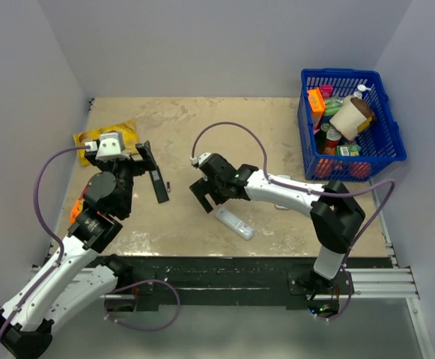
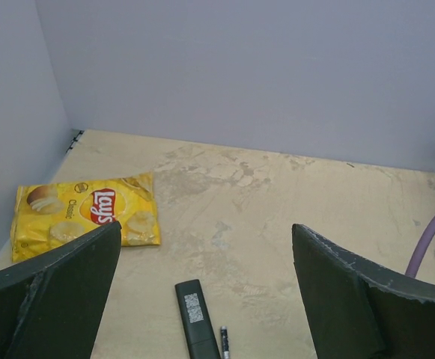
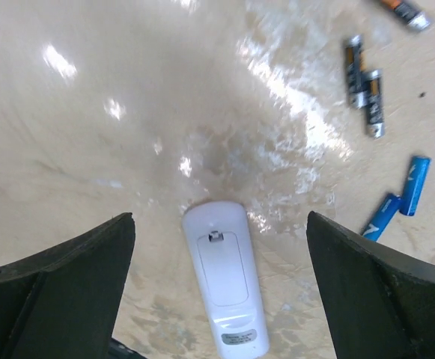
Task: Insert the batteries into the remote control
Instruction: Reset both arms
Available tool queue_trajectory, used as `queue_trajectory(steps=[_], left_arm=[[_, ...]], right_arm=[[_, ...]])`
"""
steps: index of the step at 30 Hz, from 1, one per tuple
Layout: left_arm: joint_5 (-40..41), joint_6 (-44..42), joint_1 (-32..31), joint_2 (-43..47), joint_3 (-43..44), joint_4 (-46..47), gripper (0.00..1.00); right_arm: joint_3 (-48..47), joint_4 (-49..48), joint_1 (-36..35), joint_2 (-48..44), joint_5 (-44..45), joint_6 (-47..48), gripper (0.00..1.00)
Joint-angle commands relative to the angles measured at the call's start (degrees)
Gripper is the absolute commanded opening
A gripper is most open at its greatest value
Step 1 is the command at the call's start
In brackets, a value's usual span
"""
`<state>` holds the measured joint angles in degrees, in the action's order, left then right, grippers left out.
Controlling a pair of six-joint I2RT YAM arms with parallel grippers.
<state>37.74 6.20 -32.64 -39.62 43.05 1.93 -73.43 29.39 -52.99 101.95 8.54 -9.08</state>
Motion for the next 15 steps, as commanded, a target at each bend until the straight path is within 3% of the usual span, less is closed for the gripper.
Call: queue_trajectory(steps=[1, 9, 15], left_arm=[[0.0, -0.7, 0.1, 1.6, -0.2, 0.6, 1.0], [3.0, 0.8, 0.1, 4.9, -1.7, -1.1, 1.0], [7.3, -0.2, 0.2, 6.4, -0.6, -4.9, 1.0]], right_arm=[[-5.5, -4.3, 6.4, -4.1, 0.7, -10.7, 0.98], [-7.5, -7.4, 21.7, -12.8, -0.8, -18.7, 0.97], [-9.1, -4.9, 36.3, -24.6, 1.8, -18.3, 0.98]])
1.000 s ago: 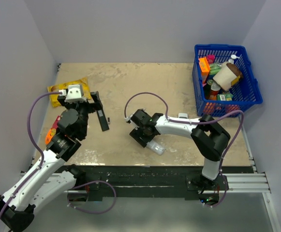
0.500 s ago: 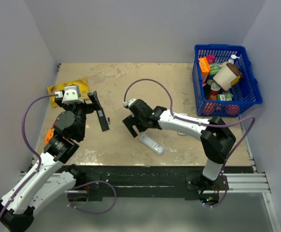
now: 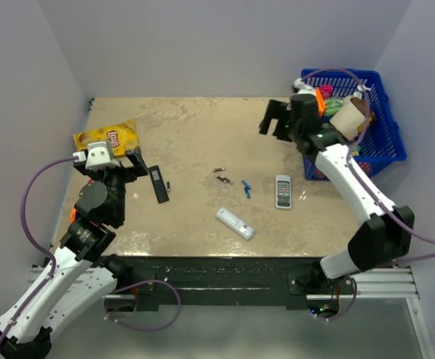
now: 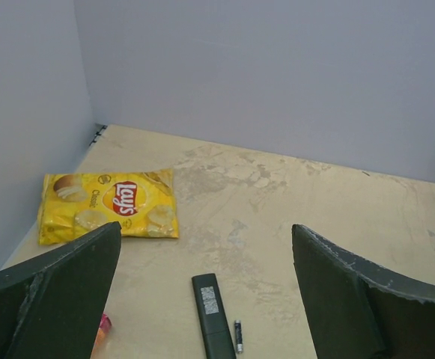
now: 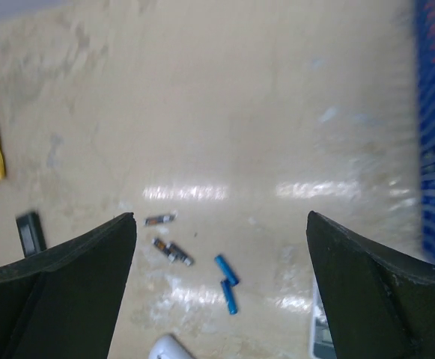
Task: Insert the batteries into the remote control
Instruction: Reset both arms
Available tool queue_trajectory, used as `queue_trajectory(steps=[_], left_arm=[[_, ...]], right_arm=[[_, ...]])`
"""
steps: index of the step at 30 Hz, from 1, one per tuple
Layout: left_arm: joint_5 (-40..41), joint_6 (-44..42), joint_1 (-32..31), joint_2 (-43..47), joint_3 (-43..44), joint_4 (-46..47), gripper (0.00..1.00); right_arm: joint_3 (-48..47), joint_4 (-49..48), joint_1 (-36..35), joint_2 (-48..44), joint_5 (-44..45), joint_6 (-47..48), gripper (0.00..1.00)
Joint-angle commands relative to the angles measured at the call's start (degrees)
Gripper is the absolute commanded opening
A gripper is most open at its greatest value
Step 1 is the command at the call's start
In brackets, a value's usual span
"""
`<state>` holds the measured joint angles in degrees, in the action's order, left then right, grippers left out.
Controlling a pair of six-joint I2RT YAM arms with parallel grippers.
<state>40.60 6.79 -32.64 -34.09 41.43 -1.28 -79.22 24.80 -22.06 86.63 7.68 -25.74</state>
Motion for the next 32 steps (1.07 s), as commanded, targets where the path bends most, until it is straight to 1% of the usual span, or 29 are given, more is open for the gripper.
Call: queue_trajectory(steps=[1, 3, 4, 5, 6, 7, 9, 10, 13, 18, 26, 32], left_arm=[[5.4, -1.9, 0.3, 1.0, 1.8, -2.0, 1.0], [7.7, -3.6, 0.2, 1.3, 2.7, -1.8, 1.0], [8.3, -6.0, 0.3, 1.6, 3.4, -0.7, 1.0], [9.0, -6.5, 0.4, 1.7, 3.7, 0.1, 1.0], [10.2, -9.1, 0.4, 2.0, 4.6, 0.3, 1.0], [10.7, -11.9, 0.5, 2.1, 5.1, 3.3, 1.0], [12.0, -15.1, 0.4, 2.4, 6.7, 5.5, 1.0], [12.5, -18.2, 0.4, 2.5, 7.3, 7.9, 1.0], [13.1, -23.0, 0.4, 2.6, 9.9, 12.4, 1.0], [12.0, -25.6, 0.4, 2.0, 11.7, 16.3, 1.0], [9.8, -23.7, 0.5, -0.1, 12.0, 16.2, 1.0], [8.6, -24.4, 0.5, -2.1, 11.6, 18.8, 1.0]], right_arm=[[-3.3, -0.3, 7.3, -11.1, 6.8, -0.8, 0.98], [-3.6, -0.8, 7.9, -17.2, 12.0, 2.6, 0.98], [-3.7, -1.2, 8.0, -19.3, 15.0, 4.1, 0.98], [-3.6, -2.8, 8.0, -21.1, 19.1, 5.7, 0.98], [-3.2, -4.0, 8.0, -25.2, 21.0, 8.8, 0.98], [-2.8, -5.4, 8.0, -27.1, 22.4, 10.5, 0.98], [-1.2, -9.5, 8.0, -32.2, 24.0, 15.6, 0.98], [-0.8, -10.6, 8.0, -33.5, 24.5, 16.7, 0.98], [0.4, -13.7, 7.9, -37.8, 25.6, 19.7, 0.98], [2.1, -15.7, 7.9, -40.7, 24.6, 21.9, 0.98], [3.9, -17.7, 7.9, -41.3, 24.0, 22.7, 0.98], [4.4, -19.6, 8.0, -41.1, 24.7, 23.0, 0.98]])
